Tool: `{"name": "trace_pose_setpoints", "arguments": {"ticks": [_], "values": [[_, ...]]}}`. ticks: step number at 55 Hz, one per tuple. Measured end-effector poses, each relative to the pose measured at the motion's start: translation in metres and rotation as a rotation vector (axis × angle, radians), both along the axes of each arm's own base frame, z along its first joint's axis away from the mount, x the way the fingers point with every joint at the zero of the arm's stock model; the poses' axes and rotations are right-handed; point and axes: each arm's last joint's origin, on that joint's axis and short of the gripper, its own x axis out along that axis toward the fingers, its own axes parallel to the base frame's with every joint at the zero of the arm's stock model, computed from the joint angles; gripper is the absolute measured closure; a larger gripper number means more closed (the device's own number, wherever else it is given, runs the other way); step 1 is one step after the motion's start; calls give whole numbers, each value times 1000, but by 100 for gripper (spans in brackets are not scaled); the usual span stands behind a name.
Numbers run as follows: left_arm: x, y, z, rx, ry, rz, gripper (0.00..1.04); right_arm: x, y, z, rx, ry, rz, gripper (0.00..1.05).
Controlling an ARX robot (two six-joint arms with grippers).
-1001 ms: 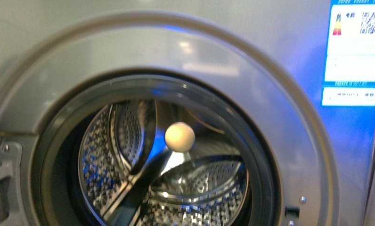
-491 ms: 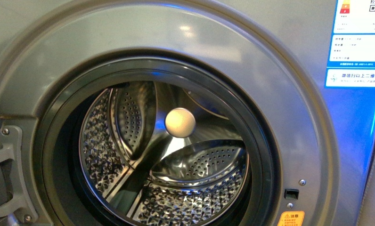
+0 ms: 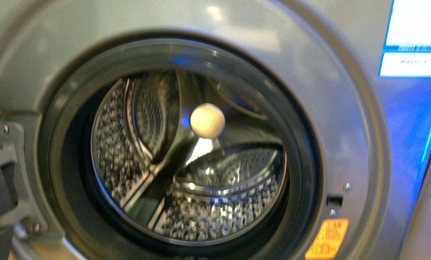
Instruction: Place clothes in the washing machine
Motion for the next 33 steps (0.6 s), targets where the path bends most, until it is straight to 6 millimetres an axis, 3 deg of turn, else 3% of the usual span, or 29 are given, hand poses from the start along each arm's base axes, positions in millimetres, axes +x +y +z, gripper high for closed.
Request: {"name": "trace_pose_setpoints", "arguments": {"ticks": [33], "values": [[0, 0, 0, 0, 0, 0, 7, -3, 8, -56, 48, 33, 5, 8]]}}
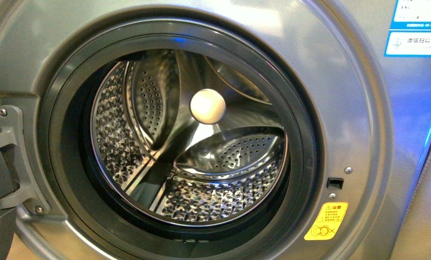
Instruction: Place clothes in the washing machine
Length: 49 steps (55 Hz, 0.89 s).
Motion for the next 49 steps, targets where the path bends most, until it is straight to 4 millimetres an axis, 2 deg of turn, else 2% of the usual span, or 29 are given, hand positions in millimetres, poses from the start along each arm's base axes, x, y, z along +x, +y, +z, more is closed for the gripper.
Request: {"name": "trace_pose_setpoints", "arguments": {"ticks": [26, 47, 49], "values": [[0, 0, 0, 0, 0, 0, 7, -11, 4, -20, -12, -2, 28, 8], [0, 0, 0, 0, 0, 0, 7, -17, 3, -23, -20, -5, 42, 8], [0, 0, 0, 0, 0, 0, 7, -17, 2, -23, -21, -1, 38, 11]]}}
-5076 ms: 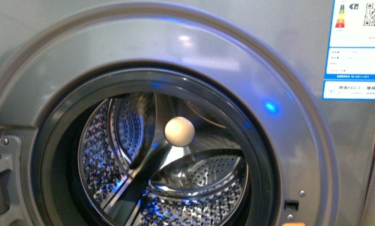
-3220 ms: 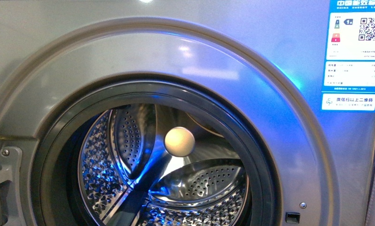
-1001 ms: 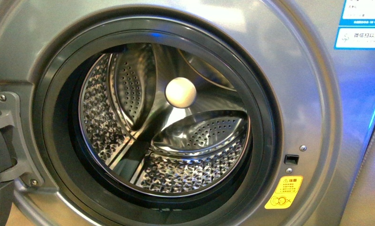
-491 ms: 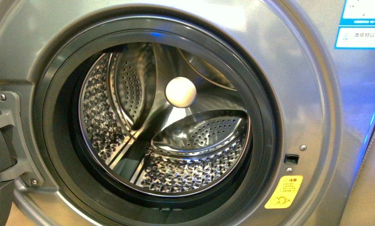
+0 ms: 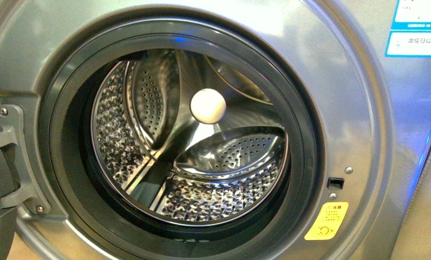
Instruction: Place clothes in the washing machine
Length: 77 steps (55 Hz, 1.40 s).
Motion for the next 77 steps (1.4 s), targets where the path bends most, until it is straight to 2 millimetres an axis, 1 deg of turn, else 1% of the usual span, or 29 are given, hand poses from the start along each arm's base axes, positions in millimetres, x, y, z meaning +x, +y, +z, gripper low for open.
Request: {"name": "trace_pose_setpoints", "arguments": {"ticks": [4, 9, 12, 14, 19, 22, 27, 30, 34, 38, 40, 42, 43, 44, 49, 50, 54, 55, 57, 58, 62, 63, 64, 65, 69, 72, 75, 76, 77], "values": [[0, 0, 0, 0, 0, 0, 7, -1, -2, 0, -5, 4, -8, 21], [0, 0, 0, 0, 0, 0, 7, -3, -5, 1, -7, 3, -25, 37], [0, 0, 0, 0, 0, 0, 7, -4, -6, 2, -6, 1, -34, 44], [0, 0, 0, 0, 0, 0, 7, -5, -6, 5, -3, -1, -42, 50], [0, 0, 0, 0, 0, 0, 7, -7, -6, 11, 18, -13, -63, 62], [0, 0, 0, 0, 0, 0, 7, -8, -5, 19, 40, -34, -83, 70], [0, 0, 0, 0, 0, 0, 7, -10, -6, 42, 76, -77, -112, 87], [0, 0, 0, 0, 0, 0, 7, -11, -10, 58, 80, -103, -121, 94], [0, 0, 0, 0, 0, 0, 7, -11, -14, 79, 79, -139, -121, 97], [0, 0, 0, 0, 0, 0, 7, -13, -18, 100, 76, -178, -121, 98], [0, 0, 0, 0, 0, 0, 7, -17, -21, 122, 73, -221, -121, 98], [0, 0, 0, 0, 0, 0, 7, -19, -23, 138, 76, -253, -122, 98], [0, 0, 0, 0, 0, 0, 7, -22, -24, 149, 75, -274, -121, 98], [0, 0, 0, 0, 0, 0, 7, -23, -24, 153, 76, -285, -119, 98], [0, 0, 0, 0, 0, 0, 7, -29, -28, 191, 59, -362, -113, 98], [0, 0, 0, 0, 0, 0, 7, -30, -28, 195, 60, -373, -109, 98], [0, 0, 0, 0, 0, 0, 7, -34, -29, 231, 31, -447, -86, 98], [0, 0, 0, 0, 0, 0, 7, -34, -29, 236, 26, -456, -83, 98], [0, 0, 0, 0, 0, 0, 7, -36, -30, 254, 7, -494, -70, 98], [0, 0, 0, 0, 0, 0, 7, -36, -30, 259, 2, -504, -66, 98], [0, 0, 0, 0, 0, 0, 7, -38, -29, 295, -38, -580, -41, 98], [0, 0, 0, 0, 0, 0, 7, -38, -29, 299, -42, -590, -38, 98], [0, 0, 0, 0, 0, 0, 7, -39, -28, 308, -53, -609, -31, 98], [0, 0, 0, 0, 0, 0, 7, -39, -27, 317, -63, -628, -23, 98], [0, 0, 0, 0, 0, 0, 7, -42, -22, 365, -116, -725, 21, 98], [0, 0, 0, 0, 0, 0, 7, -43, -18, 407, -173, -803, 63, 98], [0, 0, 0, 0, 0, 0, 7, -44, -14, 438, -221, -858, 98, 98], [0, 0, 0, 0, 0, 0, 7, -44, -13, 443, -229, -866, 103, 98], [0, 0, 0, 0, 0, 0, 7, -44, -12, 453, -244, -883, 111, 98]]}}
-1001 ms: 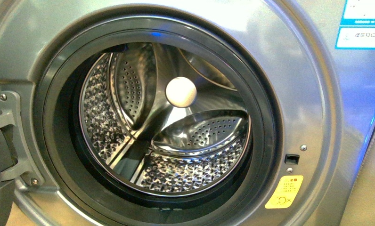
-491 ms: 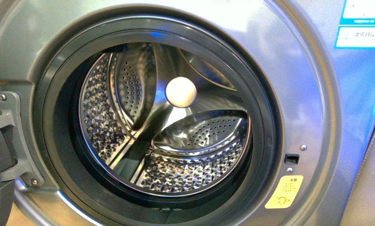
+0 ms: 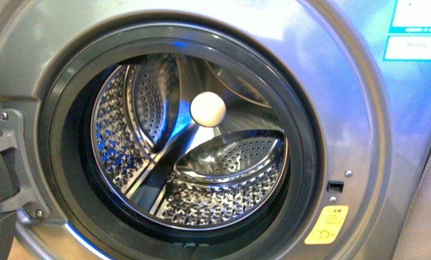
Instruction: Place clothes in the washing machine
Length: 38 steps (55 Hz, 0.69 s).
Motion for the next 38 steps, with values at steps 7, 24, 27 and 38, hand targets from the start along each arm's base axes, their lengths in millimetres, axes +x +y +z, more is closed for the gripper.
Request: {"name": "trace_pose_setpoints", "arguments": {"ticks": [7, 24, 27, 38], "values": [[0, 0, 0, 0, 0, 0, 7, 2, 6, 56, -96, -88, 21, 98], [0, 0, 0, 0, 0, 0, 7, 13, 59, 185, -315, -309, 130, 98], [0, 0, 0, 0, 0, 0, 7, 14, 77, 205, -361, -356, 149, 98], [0, 0, 0, 0, 0, 0, 7, 15, 149, 257, -432, -499, 251, 98]]}}
